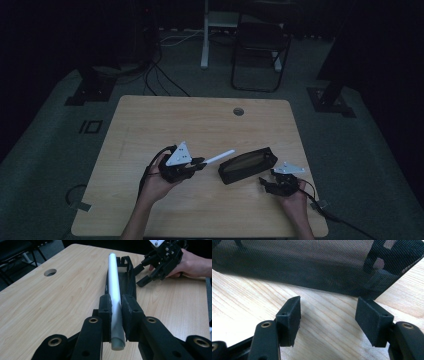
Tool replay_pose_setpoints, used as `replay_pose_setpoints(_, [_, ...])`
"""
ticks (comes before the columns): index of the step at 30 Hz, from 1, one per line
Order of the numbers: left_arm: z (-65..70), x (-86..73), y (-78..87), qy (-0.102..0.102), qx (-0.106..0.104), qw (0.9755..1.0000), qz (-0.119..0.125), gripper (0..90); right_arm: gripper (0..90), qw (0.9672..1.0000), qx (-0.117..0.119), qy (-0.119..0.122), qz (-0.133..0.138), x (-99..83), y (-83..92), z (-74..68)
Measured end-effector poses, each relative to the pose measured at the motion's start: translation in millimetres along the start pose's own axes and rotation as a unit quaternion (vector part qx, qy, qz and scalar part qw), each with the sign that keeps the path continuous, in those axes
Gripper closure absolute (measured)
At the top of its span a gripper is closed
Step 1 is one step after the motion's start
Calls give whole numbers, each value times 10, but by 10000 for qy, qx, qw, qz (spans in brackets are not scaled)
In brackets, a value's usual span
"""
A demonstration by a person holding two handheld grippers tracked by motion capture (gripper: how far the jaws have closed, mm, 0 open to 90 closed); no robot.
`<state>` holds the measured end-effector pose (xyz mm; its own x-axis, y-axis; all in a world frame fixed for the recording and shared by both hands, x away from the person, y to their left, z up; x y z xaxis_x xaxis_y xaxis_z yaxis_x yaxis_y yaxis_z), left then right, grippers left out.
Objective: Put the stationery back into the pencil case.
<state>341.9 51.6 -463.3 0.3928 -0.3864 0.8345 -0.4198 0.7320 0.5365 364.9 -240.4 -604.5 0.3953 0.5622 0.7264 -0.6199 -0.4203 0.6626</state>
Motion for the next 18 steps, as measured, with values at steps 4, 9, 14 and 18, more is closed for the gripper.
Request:
replay_pose_setpoints(4, [0,15,-4,-15,3,10000,-12,791,367,10000,1,0,0,0,0,0])
replay_pose_setpoints(9, [-1,37,-11,-36,9,10000,-18,791,368,10000,-4,-6,1,1,-1,1])
replay_pose_setpoints(14, [12,71,-28,-68,-1,10000,-6,791,367,10000,-5,-3,5,1,-2,2])
replay_pose_setpoints(18, [22,87,-43,-66,-16,10000,-4,790,367,10000,-4,-3,6,1,-2,2])
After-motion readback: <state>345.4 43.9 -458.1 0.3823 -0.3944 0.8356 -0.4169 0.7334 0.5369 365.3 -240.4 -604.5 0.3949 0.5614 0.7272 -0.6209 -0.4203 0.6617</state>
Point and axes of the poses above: each handheld gripper's, and its own axes: y roughly backward along the jaws, x roughly out of its top, z roughly to its right, the point moved 8 cm from there along -y, roughly forward along the jaws, and after that the axes turned 15 degrees about y, right-handed, at the moved point
